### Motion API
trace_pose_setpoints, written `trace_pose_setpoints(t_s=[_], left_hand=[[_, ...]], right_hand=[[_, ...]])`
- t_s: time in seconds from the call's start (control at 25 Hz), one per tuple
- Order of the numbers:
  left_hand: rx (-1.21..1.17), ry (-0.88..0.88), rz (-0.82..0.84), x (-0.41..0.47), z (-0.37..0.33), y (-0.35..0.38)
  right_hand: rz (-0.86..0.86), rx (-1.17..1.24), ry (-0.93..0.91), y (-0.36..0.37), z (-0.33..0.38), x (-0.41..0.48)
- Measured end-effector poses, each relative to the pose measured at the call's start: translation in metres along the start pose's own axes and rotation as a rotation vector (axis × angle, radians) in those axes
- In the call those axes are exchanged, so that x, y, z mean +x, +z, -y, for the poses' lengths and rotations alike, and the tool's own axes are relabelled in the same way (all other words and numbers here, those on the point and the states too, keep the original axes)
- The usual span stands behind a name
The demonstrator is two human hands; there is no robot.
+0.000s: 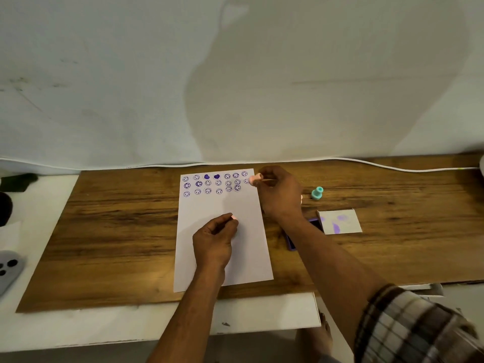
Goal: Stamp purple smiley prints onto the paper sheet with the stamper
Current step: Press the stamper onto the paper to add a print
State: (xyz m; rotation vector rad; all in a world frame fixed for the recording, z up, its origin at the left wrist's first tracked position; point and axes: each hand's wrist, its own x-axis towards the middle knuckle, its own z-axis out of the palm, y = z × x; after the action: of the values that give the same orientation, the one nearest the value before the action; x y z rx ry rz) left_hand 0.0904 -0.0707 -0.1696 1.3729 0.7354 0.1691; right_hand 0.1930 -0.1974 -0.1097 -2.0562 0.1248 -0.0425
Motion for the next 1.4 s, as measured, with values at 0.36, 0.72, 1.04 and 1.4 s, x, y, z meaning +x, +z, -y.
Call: trace_pose_setpoints(t_s=[0.36, 0.72, 1.04, 1.4], left_hand=[[0.012, -0.011, 0.005, 0.003, 0.002, -0.002], [0.003, -0.033, -0.012, 0.001, -0.001, -0.001], [0.021, -0.044, -0.022, 0.0, -0.002, 0.0], [0.023, -0.059, -0.046, -0.002, -0.003, 0.002]], right_hand=[[0.056, -0.277, -0.107, 0.03, -0.03, 0.021], [0.084, -0.376, -0.183, 0.034, -0.03, 0.023], [0.227, -0.722, -0.384, 0.031, -0.026, 0.031], [0.36, -0.925, -0.415, 0.026, 0.0, 0.035]])
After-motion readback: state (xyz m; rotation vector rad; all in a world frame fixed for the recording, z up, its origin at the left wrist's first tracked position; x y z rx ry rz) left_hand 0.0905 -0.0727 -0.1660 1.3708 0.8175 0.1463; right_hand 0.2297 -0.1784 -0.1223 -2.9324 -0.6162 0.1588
